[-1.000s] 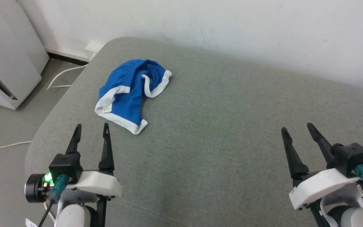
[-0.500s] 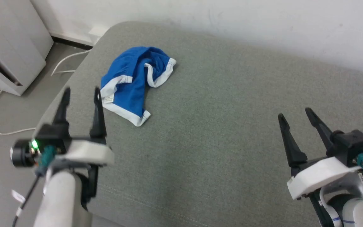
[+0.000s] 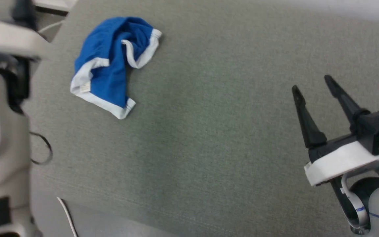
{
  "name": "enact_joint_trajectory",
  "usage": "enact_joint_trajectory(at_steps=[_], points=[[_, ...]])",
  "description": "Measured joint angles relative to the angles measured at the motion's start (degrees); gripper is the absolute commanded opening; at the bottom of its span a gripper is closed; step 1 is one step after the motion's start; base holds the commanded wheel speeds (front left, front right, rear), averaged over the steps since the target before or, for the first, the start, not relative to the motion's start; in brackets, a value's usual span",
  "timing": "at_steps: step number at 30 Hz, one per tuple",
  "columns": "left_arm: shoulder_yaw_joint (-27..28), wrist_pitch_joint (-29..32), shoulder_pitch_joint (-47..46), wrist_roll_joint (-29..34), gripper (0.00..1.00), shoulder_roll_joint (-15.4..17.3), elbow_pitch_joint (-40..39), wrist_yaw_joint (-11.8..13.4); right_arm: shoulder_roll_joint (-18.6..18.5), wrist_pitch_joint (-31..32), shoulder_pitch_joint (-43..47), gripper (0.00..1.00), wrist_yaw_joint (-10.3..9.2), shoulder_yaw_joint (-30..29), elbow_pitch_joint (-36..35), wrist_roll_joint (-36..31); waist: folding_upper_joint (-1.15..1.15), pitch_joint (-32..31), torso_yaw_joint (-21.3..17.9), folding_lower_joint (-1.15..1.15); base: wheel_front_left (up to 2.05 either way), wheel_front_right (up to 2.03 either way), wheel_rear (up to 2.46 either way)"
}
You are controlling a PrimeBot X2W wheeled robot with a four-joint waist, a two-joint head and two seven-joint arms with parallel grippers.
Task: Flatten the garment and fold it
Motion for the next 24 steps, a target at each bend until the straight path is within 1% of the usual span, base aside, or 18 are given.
enact_joint_trajectory(at_steps=[5, 8, 11, 16, 17, 20, 24], points=[[0.0, 3.4, -9.2, 0.6, 1.00, 5.4, 8.6, -1.2, -0.9, 0.0, -2.4, 1.00, 0.00, 0.4, -1.2, -0.5, 0.00, 4.5, -2.0, 0.00, 0.00, 0.00, 0.00], [-1.6, 7.4, -13.3, 1.7, 1.00, 7.7, 15.4, -2.5, -1.3, -0.1, -3.4, 1.00, 0.00, 0.5, -2.1, -1.1, 0.00, 7.2, -3.2, 0.00, 0.00, 0.00, 0.00], [-3.5, 12.3, -16.3, 1.9, 1.00, 9.0, 22.5, -3.9, -1.7, -0.1, -4.4, 1.00, 0.00, 0.8, -2.8, -1.6, 0.00, 10.1, -4.4, 0.00, 0.00, 0.00, 0.00], [-4.0, 24.3, -20.6, -2.1, 1.00, 9.1, 33.6, -6.1, -2.1, -0.2, -6.2, 1.00, 0.00, 1.4, -4.1, -2.0, 0.00, 14.8, -6.1, 0.00, 0.00, 0.00, 0.00], [-3.8, 26.2, -21.2, -3.3, 1.00, 9.1, 35.1, -6.1, -2.2, -0.2, -6.5, 1.00, 0.00, 1.5, -4.2, -2.0, 0.00, 15.7, -6.4, 0.00, 0.00, 0.00, 0.00], [-3.6, 31.9, -23.2, -5.9, 1.00, 9.3, 38.6, -6.6, -2.3, -0.2, -7.3, 1.00, 0.00, 1.8, -4.6, -2.2, 0.00, 18.1, -7.3, 0.00, 0.00, 0.00, 0.00], [-2.7, 37.2, -23.4, -8.1, 1.00, 9.7, 41.3, -6.6, -2.3, -0.4, -7.5, 1.00, 0.00, 2.2, -4.6, -2.4, 0.00, 20.3, -8.9, 0.00, 0.00, 0.00, 0.00]])
